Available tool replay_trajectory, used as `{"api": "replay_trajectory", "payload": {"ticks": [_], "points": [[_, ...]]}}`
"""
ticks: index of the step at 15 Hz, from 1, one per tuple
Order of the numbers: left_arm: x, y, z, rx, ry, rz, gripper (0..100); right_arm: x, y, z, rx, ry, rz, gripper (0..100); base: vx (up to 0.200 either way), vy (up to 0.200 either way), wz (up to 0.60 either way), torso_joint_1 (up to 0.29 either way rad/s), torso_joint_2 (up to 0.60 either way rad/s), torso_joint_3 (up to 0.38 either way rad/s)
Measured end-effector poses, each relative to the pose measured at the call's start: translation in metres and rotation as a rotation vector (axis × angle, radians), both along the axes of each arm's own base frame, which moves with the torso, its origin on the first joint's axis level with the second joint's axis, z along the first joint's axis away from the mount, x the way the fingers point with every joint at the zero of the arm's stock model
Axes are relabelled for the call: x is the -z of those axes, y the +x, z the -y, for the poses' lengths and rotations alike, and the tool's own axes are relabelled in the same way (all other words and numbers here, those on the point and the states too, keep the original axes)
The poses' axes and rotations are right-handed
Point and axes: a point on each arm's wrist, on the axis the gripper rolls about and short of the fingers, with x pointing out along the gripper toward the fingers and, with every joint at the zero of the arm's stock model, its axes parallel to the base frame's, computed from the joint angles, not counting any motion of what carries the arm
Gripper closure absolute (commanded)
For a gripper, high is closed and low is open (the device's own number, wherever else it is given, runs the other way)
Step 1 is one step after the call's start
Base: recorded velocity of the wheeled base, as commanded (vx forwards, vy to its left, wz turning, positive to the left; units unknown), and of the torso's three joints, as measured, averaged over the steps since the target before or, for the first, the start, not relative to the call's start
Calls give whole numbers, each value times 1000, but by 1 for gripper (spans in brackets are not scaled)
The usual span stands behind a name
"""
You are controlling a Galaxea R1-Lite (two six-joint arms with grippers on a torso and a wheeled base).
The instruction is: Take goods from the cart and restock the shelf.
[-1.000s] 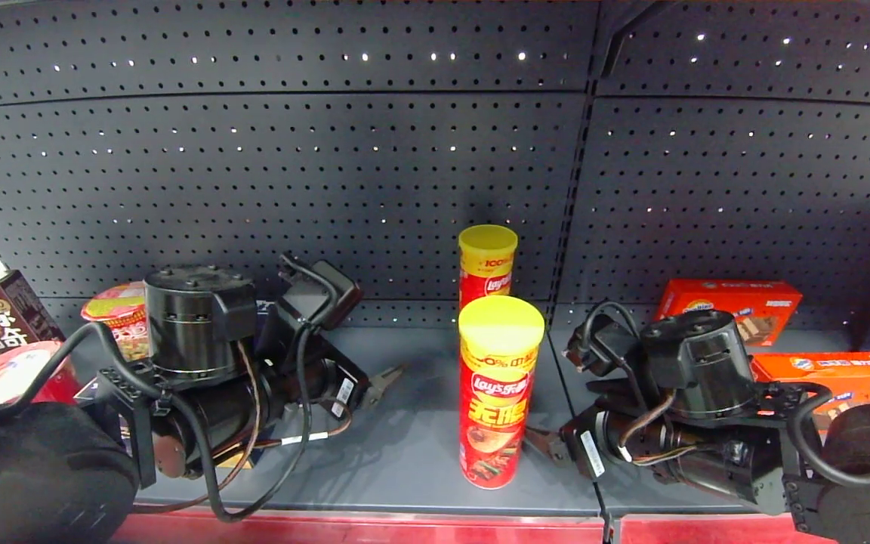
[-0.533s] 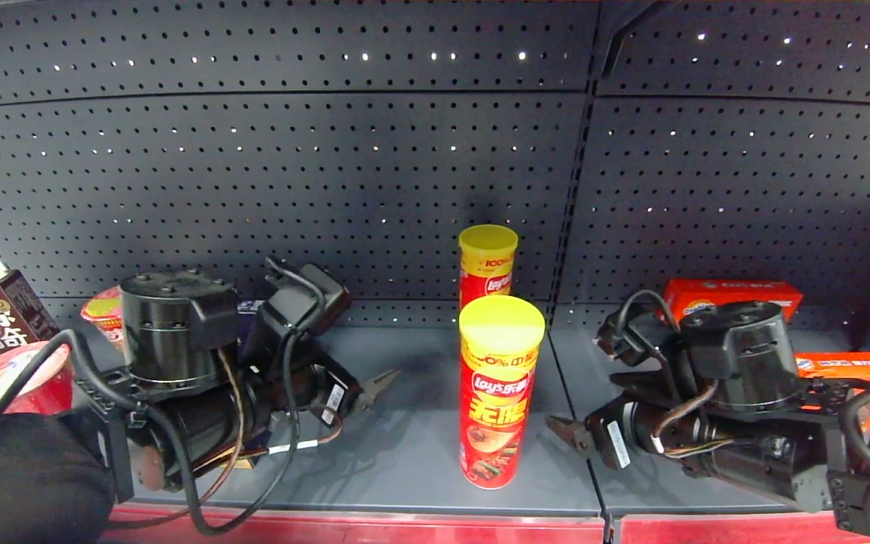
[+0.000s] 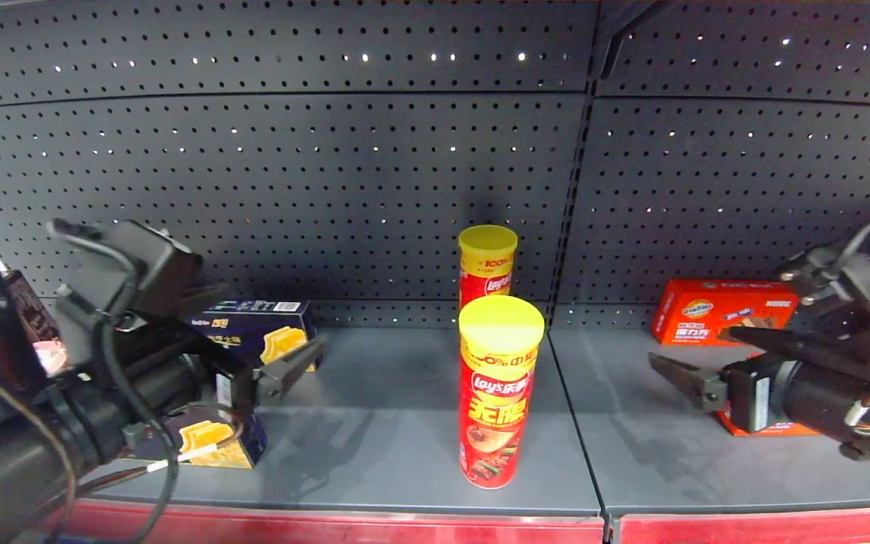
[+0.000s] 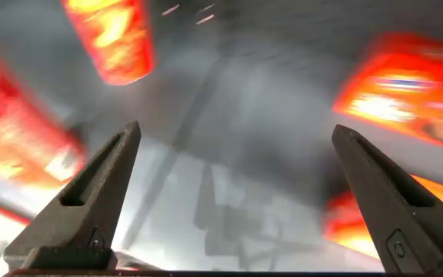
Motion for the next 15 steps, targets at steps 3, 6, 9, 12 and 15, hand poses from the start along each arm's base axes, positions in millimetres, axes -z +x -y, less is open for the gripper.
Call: {"api": "replay_trajectory", "payload": {"ticks": [3, 6, 9, 12, 15], "points": [[-8, -29, -32, -92, -34, 71, 0, -7, -29, 35, 108, 20, 76, 0, 0, 0, 0, 0, 0, 0], [7, -75, -58, -178, -46, 118, 0, -1, -71, 62, 204, 0, 133, 0, 0, 0, 0, 0, 0, 0], [44, -124, -74, -256, -42, 124, 0, 19, -113, 81, 329, -44, 154, 0, 0, 0, 0, 0, 0, 0], [74, -164, -79, -293, -25, 76, 0, 45, -144, 92, 433, -44, 197, 0, 0, 0, 0, 0, 0, 0], [95, -194, -81, -302, -30, 90, 0, 76, -168, 97, 407, -21, 259, 0, 0, 0, 0, 0, 0, 0]]}}
